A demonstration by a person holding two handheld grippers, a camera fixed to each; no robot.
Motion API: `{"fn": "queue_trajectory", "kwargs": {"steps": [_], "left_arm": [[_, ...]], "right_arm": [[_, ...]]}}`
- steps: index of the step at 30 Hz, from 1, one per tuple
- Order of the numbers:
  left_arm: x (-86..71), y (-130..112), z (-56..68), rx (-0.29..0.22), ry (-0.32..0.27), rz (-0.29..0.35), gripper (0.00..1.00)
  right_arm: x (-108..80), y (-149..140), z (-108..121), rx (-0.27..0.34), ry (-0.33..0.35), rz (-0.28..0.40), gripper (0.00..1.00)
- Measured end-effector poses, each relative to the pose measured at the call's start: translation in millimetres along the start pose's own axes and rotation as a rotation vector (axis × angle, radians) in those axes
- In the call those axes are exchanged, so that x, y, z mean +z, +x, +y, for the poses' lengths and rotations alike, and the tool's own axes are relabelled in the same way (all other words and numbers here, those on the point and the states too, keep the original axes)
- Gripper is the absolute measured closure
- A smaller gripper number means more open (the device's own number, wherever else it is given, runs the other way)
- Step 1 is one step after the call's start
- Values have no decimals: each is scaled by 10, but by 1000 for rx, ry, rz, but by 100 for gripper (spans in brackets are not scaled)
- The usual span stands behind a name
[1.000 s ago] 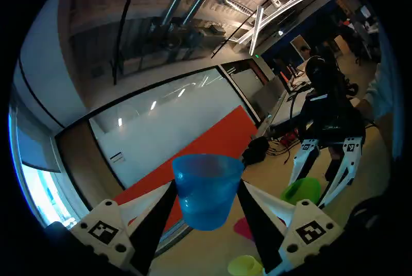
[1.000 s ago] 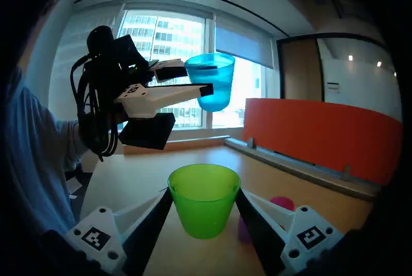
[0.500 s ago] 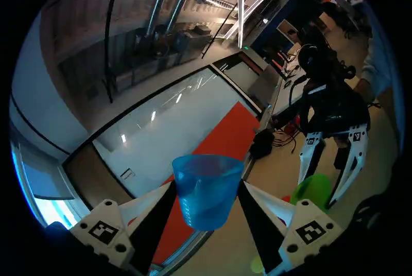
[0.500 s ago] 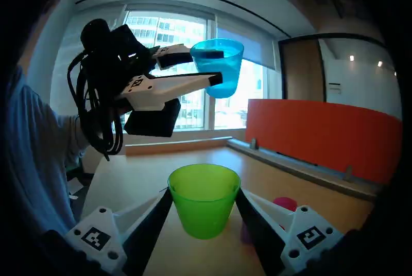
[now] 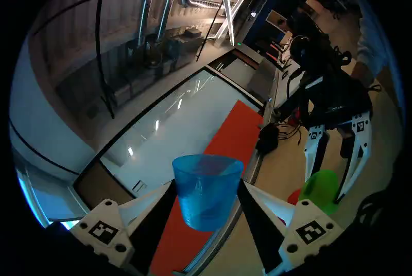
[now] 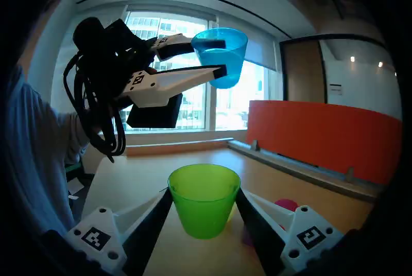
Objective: Pour water
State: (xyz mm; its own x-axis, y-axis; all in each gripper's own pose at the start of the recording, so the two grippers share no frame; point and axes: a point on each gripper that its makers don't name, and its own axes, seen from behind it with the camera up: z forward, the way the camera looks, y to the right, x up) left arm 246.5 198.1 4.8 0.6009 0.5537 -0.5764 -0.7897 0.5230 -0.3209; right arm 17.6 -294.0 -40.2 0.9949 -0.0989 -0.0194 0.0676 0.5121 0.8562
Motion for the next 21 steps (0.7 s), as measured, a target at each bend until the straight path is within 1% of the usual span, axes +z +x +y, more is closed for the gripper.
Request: {"fn": "queue_trajectory", "kwargs": {"steps": [14,21], "left_arm": [[4,13,-7,111,14,-4,17],[25,10,-16,141,16,-7,17]], "right_arm": [[-16,22,9,-6,-5,-1,11],[-20,38,19,-12,-6,-1,11]]}}
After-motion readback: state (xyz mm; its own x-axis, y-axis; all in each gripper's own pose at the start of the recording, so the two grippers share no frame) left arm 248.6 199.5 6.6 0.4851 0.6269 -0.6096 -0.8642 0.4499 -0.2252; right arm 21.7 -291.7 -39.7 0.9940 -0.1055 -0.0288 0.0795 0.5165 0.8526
